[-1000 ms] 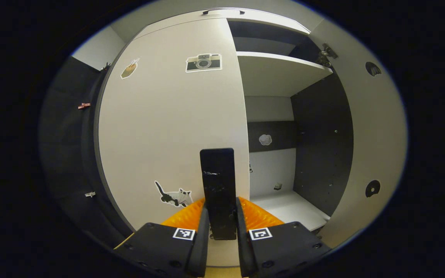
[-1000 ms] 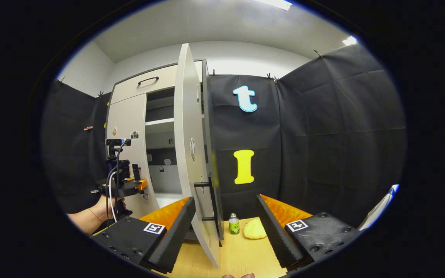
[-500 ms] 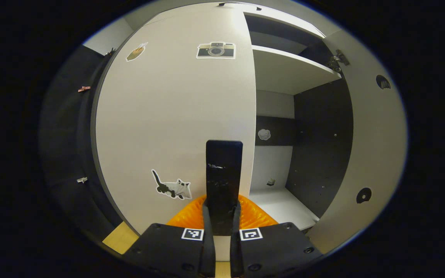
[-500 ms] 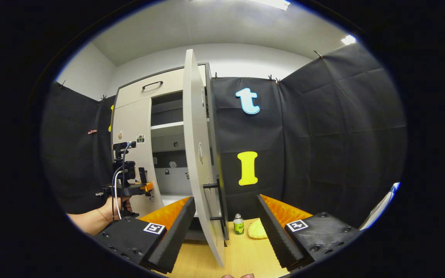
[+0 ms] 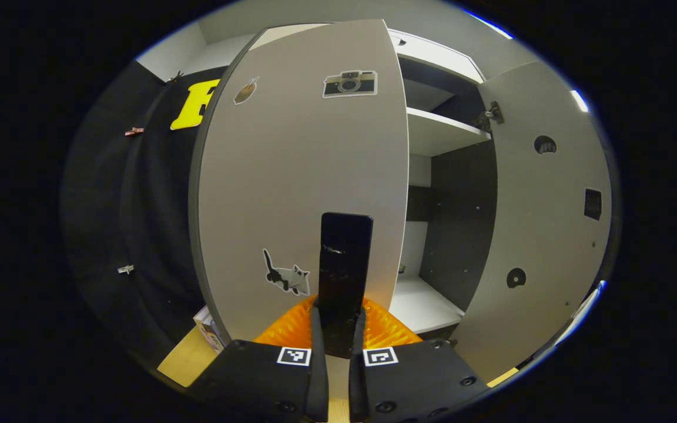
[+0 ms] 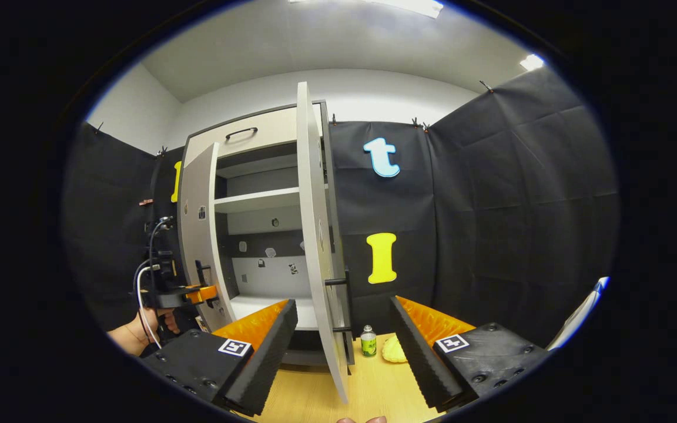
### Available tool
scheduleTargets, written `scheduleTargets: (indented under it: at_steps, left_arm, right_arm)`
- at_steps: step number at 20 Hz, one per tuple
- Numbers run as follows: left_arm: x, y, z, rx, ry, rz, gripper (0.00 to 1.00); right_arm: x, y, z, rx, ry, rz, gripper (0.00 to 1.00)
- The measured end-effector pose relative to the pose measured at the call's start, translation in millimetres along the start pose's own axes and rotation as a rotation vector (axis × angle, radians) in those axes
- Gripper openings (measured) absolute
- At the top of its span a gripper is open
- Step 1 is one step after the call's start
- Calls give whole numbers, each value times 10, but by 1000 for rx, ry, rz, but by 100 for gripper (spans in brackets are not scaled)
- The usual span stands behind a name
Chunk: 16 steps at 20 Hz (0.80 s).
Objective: Open the right door of the double-door shoe cabinet with the right hand, and open the left door with the left hand.
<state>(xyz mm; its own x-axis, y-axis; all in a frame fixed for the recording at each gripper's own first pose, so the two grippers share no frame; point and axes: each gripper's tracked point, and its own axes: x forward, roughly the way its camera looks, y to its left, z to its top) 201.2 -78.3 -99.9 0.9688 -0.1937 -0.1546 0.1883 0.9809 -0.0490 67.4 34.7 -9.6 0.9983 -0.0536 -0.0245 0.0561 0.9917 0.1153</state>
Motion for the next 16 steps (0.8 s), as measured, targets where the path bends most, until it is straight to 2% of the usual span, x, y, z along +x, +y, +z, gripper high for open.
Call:
scheduleTargets:
  at_steps: [6, 16]
  left_arm:
    - [-241, 177, -19, -7, -3, -36, 18]
    - [-585, 448, -31, -28, -13, -43, 18]
  right_arm:
    - [-74, -31, 53, 4, -15, -28, 100]
    - [-106, 176, 76, -2, -27, -34, 98]
